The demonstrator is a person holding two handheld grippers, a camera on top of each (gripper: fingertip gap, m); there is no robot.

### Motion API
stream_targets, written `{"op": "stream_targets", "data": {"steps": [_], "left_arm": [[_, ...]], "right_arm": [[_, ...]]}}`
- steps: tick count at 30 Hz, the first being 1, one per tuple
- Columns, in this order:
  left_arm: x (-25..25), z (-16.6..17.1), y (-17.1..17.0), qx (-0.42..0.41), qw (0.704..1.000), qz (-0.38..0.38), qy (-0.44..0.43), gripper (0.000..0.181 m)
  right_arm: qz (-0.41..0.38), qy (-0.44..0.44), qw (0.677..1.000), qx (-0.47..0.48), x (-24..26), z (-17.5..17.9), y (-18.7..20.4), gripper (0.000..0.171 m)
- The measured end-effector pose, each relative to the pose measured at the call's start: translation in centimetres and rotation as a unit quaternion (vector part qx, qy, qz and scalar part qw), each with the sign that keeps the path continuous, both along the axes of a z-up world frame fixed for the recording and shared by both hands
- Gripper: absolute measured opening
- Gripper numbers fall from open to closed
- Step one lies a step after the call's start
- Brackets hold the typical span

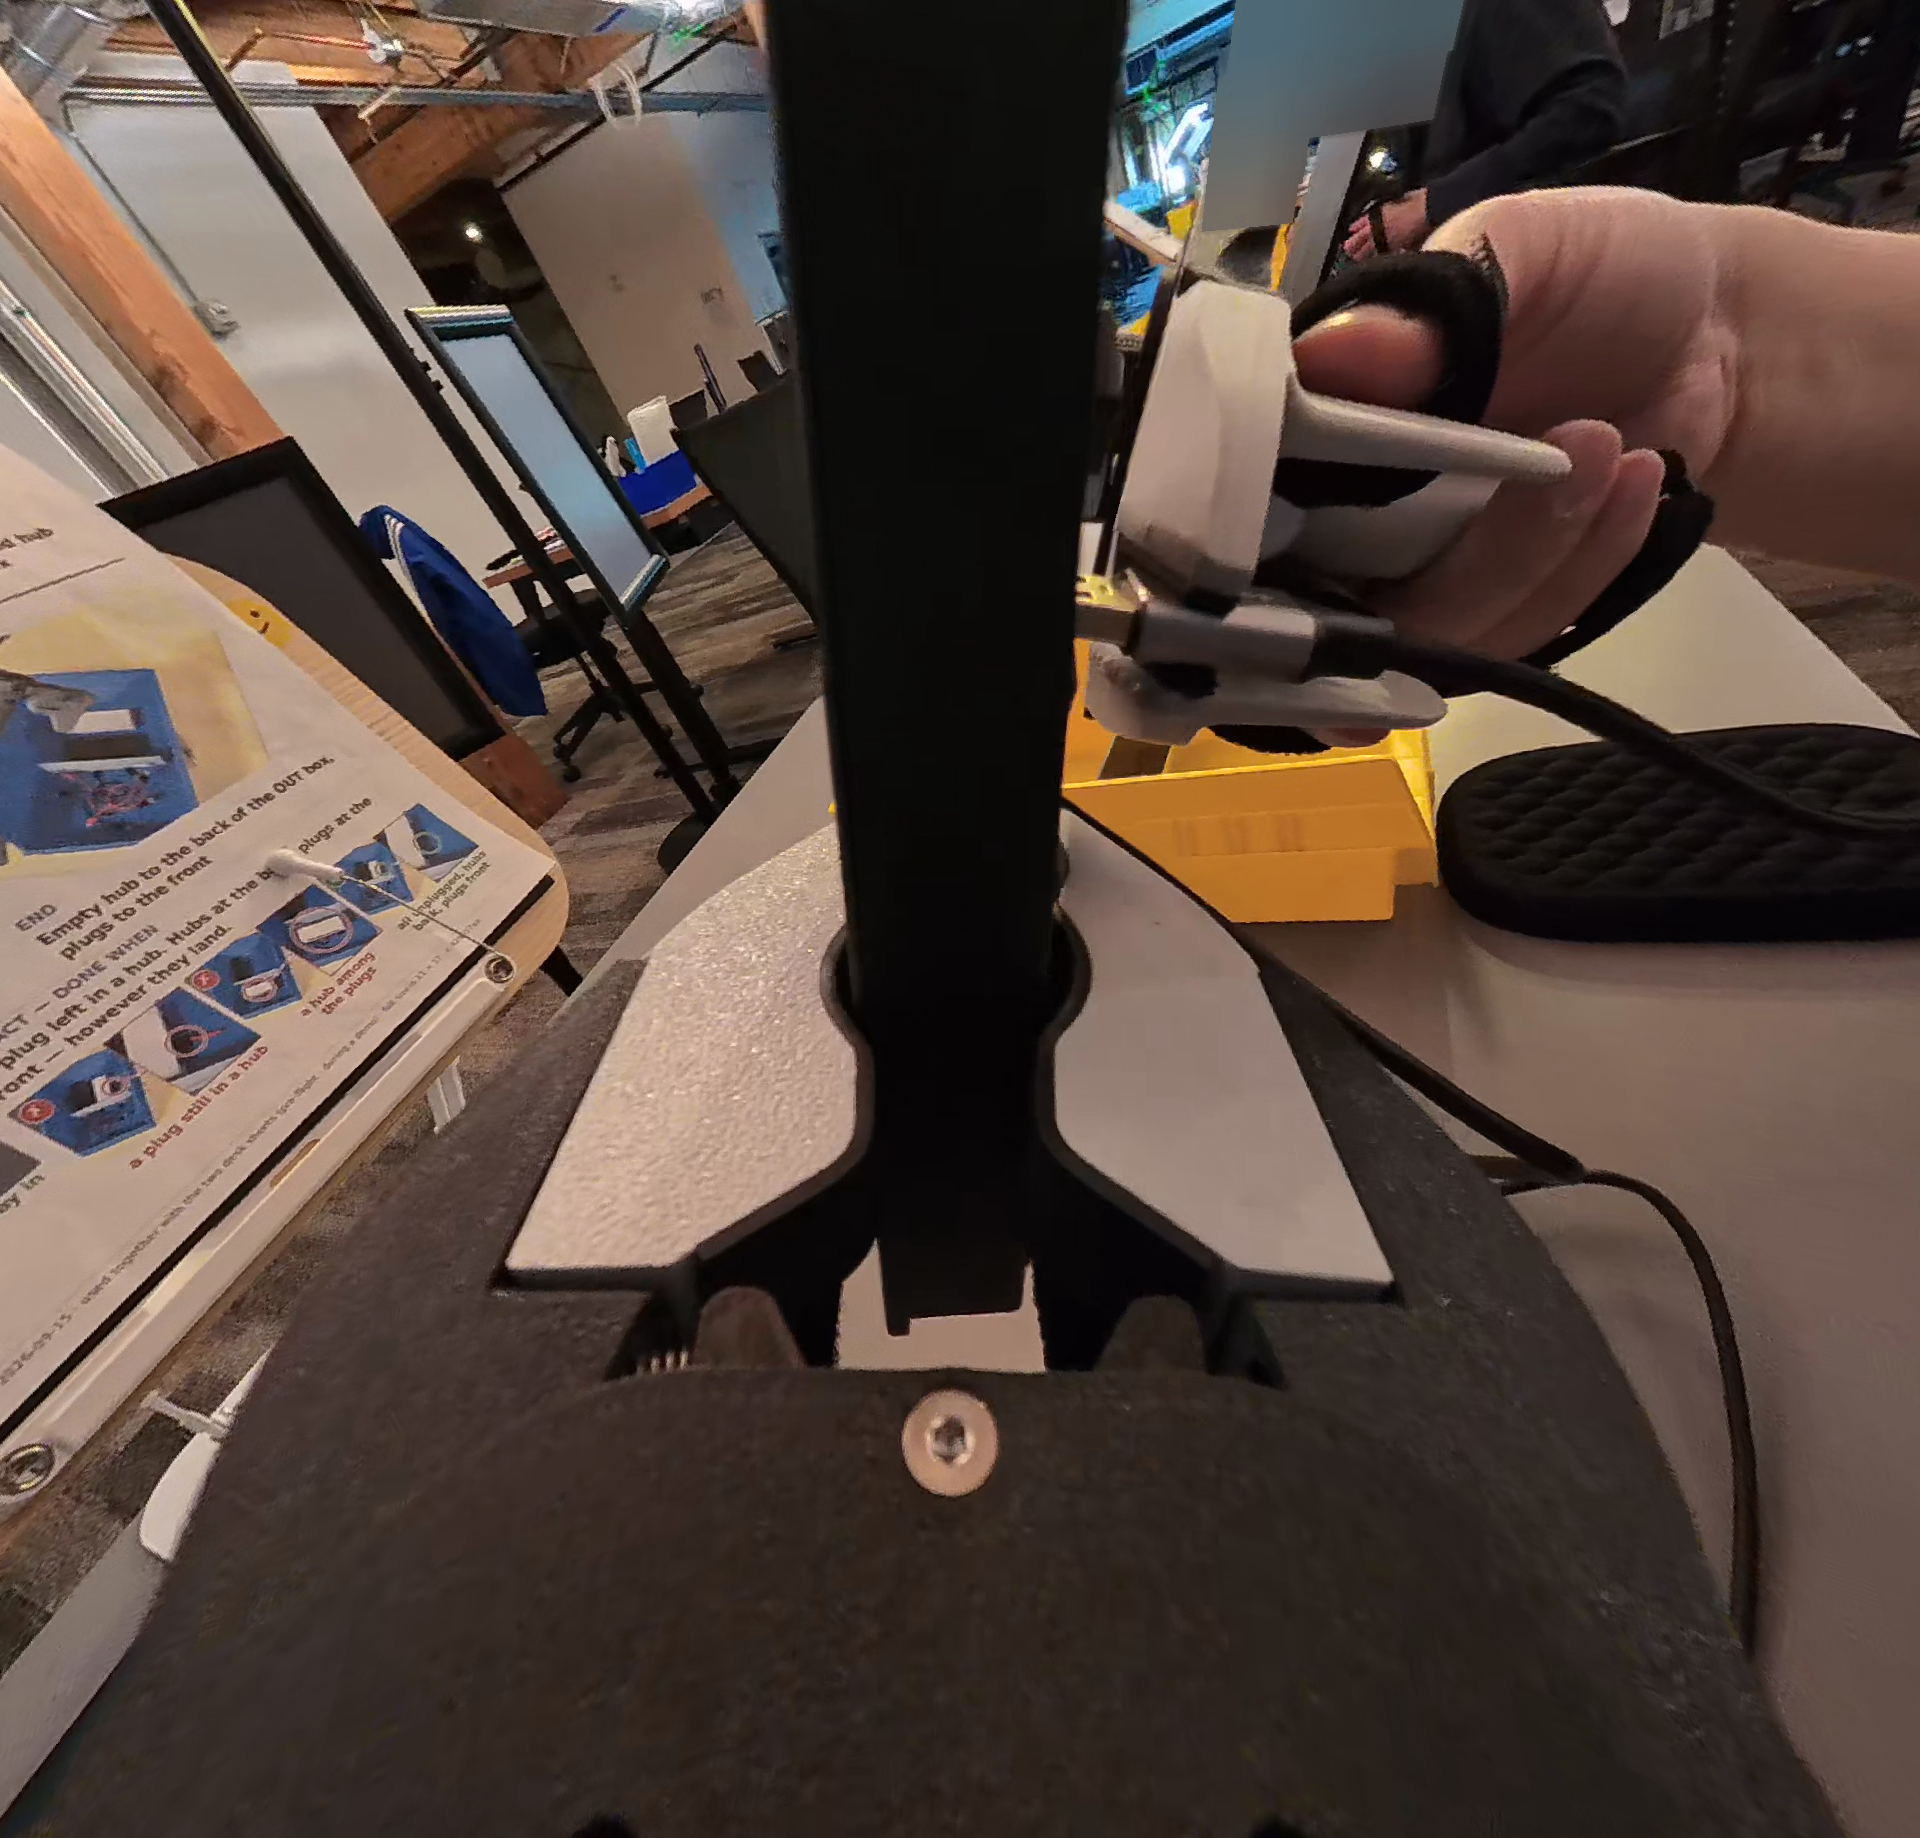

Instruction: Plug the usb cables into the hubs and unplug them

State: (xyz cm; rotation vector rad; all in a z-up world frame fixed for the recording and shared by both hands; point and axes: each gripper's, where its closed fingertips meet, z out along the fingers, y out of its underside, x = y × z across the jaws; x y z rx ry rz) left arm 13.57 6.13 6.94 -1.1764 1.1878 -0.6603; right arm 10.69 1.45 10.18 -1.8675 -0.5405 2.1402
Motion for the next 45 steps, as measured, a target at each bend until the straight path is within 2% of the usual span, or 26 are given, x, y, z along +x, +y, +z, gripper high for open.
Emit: {"op": "stream_targets", "data": {"steps": [6,12,15,23,27,31,34,39,45], "left_arm": [[0.0,-0.5,-0.6,-0.015,0.999,-0.026,0.019,0.027],[-0.5,-0.7,0.0,0.024,0.999,0.002,0.049,0.027],[-0.4,-0.5,-0.7,0.018,0.999,-0.018,0.042,0.027],[-0.3,-0.2,-0.7,0.033,0.999,-0.004,0.042,0.027],[-0.2,-0.5,-0.3,0.013,0.999,0.002,0.046,0.026],[0.0,-0.5,0.0,-0.014,0.999,0.014,0.043,0.026],[0.0,-0.6,0.3,-0.024,0.998,0.024,0.046,0.026],[-0.4,-0.5,0.8,-0.061,0.997,0.026,0.030,0.026],[-1.8,-0.3,2.3,-0.089,0.994,0.055,0.016,0.026]], "right_arm": [[0.008,0.004,1.000,-0.007,-0.1,-0.3,-0.3,0.009],[0.017,0.007,0.999,-0.035,-0.2,-0.5,-0.5,0.009],[0.027,0.032,0.998,-0.047,-0.2,-0.1,-0.7,0.009],[0.026,0.041,0.998,-0.048,-0.1,0.1,-0.7,0.008],[0.008,0.039,0.999,-0.036,0.1,0.0,-0.2,0.008],[-0.016,0.029,0.999,-0.013,0.4,0.0,0.2,0.011],[-0.029,0.026,0.999,-0.001,0.6,0.4,0.4,0.020],[-0.055,-0.007,0.998,0.031,1.1,0.2,0.3,0.022],[-0.108,-0.103,0.977,0.153,3.0,-0.3,-0.8,0.023]]}}
